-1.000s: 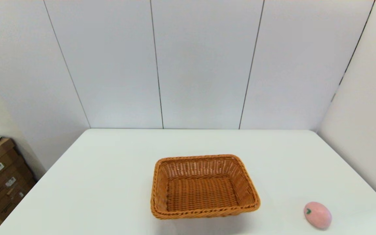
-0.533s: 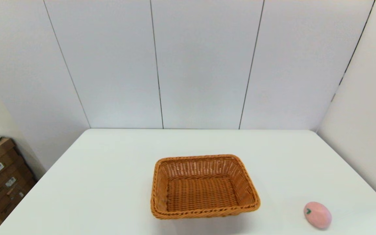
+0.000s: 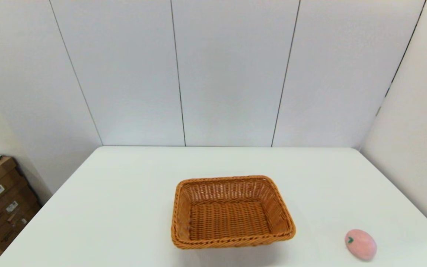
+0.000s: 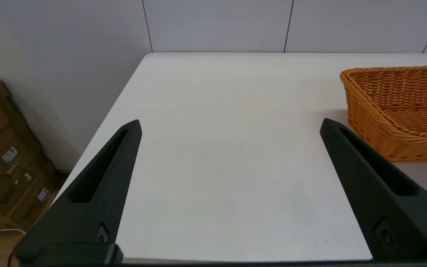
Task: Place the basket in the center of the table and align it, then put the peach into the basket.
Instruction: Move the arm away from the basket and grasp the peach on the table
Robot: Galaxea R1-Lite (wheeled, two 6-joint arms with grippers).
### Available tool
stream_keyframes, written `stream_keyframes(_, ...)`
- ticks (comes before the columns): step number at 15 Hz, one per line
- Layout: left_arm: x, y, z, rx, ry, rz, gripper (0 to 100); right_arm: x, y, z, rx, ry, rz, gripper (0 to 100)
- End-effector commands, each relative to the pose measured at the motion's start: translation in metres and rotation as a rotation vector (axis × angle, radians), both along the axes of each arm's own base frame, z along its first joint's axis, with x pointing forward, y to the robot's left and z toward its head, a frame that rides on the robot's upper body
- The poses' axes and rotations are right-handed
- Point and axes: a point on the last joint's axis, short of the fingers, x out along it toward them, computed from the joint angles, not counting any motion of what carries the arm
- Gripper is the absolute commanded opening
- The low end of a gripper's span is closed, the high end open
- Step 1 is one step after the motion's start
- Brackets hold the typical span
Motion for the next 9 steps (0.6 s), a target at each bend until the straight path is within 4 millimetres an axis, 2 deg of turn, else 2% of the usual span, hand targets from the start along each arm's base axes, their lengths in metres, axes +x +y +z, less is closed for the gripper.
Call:
stream_keyframes(1,0.000,0.000,0.000,0.003,0.000,0.000,100,0.120,0.001,-0.054,-0.046,0.524,-0.017,100)
stream_keyframes(3,0.000,0.000,0.000,0.000,0.000,0.000,100,0.139,0.000,-0.073,-0.041,0.535,-0.031,100)
stream_keyframes(5,0.000,0.000,0.000,0.000,0.000,0.000,100,0.148,0.000,-0.082,-0.032,0.517,-0.031,100)
stream_keyframes(9,0.000,0.000,0.000,0.000,0.000,0.000,100,0.157,0.001,-0.082,0.006,0.447,-0.024,100)
